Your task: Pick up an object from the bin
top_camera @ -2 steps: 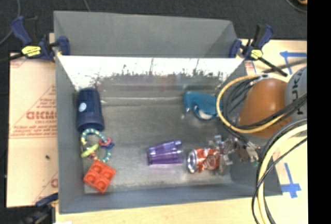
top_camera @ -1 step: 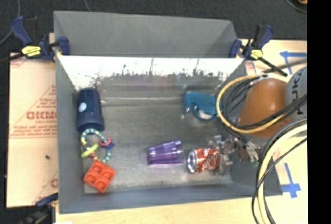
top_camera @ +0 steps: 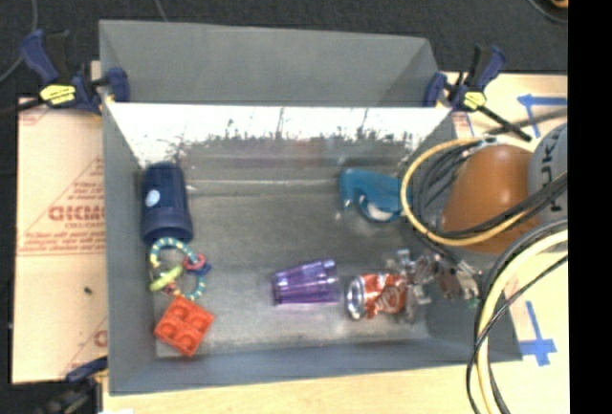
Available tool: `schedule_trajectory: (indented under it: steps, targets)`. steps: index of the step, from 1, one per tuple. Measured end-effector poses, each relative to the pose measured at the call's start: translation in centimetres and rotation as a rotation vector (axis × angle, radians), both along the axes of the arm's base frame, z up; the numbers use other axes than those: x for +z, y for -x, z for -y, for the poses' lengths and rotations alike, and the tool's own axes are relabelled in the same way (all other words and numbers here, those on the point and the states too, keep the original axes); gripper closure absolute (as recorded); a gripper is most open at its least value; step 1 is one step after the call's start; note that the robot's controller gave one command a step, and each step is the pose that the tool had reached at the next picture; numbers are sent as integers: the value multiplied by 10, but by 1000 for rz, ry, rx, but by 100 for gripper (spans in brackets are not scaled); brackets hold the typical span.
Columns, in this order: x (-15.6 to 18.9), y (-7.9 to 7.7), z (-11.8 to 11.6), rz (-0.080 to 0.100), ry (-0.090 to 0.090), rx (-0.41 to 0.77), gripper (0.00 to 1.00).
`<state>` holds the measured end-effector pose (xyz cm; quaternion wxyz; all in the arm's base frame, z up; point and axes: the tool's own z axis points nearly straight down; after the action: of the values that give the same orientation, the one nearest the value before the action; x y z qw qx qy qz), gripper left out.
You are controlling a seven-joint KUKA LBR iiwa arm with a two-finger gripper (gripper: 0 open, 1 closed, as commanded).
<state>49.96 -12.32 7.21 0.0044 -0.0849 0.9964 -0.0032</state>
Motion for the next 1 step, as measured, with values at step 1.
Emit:
schedule_trajectory:
  steps: [1]
  targets:
    - [6, 1, 0, -5, -1, 0, 100]
